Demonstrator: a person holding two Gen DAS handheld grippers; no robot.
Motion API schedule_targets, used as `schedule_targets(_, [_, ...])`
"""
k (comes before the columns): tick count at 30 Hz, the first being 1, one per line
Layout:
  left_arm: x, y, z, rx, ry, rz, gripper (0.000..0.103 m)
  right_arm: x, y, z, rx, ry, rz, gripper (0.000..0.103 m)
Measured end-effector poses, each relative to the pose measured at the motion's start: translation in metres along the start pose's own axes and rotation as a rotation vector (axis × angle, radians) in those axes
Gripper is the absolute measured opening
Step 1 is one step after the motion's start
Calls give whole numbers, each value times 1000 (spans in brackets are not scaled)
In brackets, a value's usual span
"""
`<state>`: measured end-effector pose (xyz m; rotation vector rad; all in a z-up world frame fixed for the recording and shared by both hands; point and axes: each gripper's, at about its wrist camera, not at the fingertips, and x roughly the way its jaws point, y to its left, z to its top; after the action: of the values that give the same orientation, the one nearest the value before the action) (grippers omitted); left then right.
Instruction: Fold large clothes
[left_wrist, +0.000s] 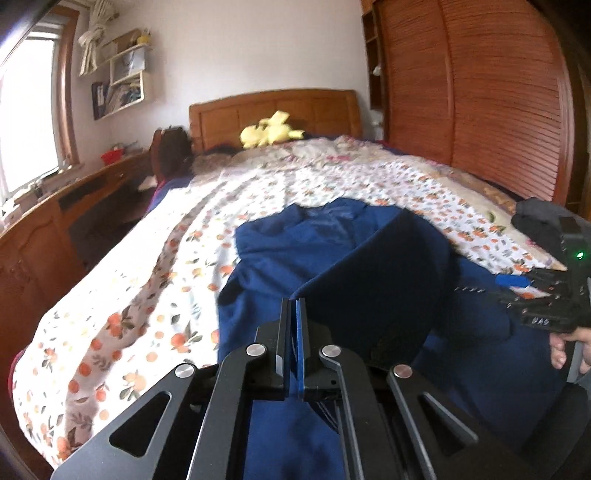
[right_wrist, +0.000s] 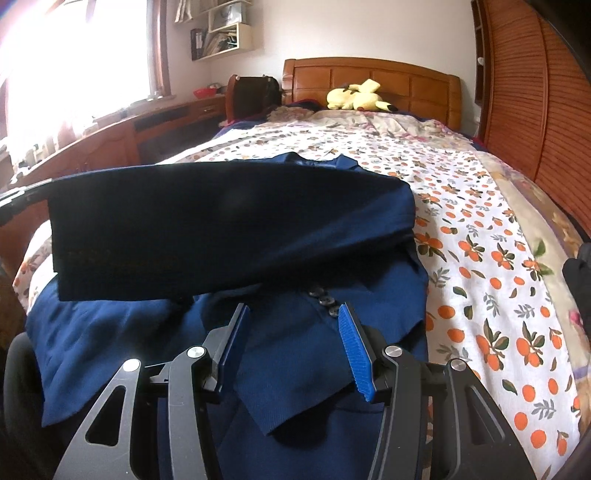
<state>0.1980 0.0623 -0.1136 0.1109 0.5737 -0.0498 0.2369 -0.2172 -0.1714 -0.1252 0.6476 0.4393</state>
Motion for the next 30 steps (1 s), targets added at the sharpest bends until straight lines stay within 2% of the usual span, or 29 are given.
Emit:
schedule_targets(4, [14,15,-8,-14,53,0,4,6,-1,-1,-1,13,-7,48])
schedule_targets(8, [20,22,-14,-9,53,55,10,8,0,-1,-7,18,-6,48])
schedule_targets(10, [16,26,-17,-16,42,55,21,9,1,-1,-7,20,-4,48])
schedule_targets(12, [11,29,-22,-20,32,64,45,9,1,-2,-9,21,-3,48])
schedule_targets(13, [8,30,-25,-21,29,71,50,10,2,-2,-9,23,-4,48])
schedule_targets(15, [5,31,-33,-18,29,77,67,10,3,-3,-10,25,-2,48])
schedule_targets(18, [0,32,-47,-10,32,93,85,10,4,-4,-12,26,-2,48])
schedule_targets(20, [-3,32,-56,-5,37,99,93,11,4,-4,-12,28,-3,48])
schedule_targets(30, [2,48,-104,-29,121,93,95,13,10,-11,-29,46,0,48])
